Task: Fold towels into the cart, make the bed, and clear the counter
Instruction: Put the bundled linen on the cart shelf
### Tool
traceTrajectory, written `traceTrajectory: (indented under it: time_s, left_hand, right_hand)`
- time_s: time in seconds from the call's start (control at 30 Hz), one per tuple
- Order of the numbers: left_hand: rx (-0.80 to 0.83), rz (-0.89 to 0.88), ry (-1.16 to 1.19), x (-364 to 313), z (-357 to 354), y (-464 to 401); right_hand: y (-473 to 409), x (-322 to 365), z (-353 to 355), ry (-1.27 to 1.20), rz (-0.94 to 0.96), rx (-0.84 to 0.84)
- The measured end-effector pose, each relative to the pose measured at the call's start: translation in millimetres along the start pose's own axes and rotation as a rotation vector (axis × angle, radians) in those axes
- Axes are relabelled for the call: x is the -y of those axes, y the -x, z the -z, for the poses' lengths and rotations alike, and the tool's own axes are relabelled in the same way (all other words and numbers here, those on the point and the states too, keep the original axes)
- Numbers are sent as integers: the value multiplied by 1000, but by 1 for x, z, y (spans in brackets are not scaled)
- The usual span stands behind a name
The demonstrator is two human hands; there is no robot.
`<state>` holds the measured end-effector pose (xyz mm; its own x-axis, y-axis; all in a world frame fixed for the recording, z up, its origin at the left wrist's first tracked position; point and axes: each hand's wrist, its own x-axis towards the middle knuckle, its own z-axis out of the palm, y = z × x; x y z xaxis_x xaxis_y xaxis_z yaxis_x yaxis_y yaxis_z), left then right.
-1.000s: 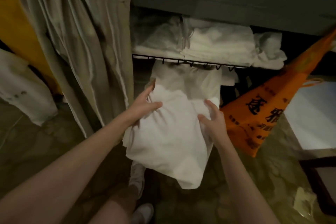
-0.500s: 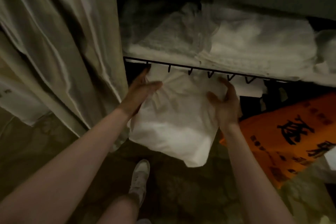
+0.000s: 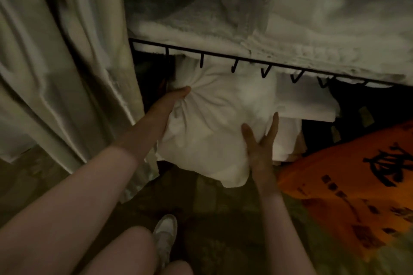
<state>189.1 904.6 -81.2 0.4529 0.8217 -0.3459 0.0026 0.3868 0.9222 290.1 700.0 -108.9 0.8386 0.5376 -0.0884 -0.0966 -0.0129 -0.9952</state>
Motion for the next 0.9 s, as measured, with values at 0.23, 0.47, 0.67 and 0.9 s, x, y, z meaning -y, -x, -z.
traceTrajectory:
  time_s: [0.23,0.47,0.67,0.9]
  left_hand:
    - [320,-24,-267,2,20,47]
    - [397,-379,-452,-5,12,67]
    - [342,-576,-417,-2,7,46]
    - [321,-690,-307,4,-1,5]
  right_hand:
    - [-5,7,6,-43,115,-11]
    - [-8,30,5,-31,148,-90]
    - [-20,27,-4,-48,191,-138]
    - [-49,23,-8,20,334,-31]
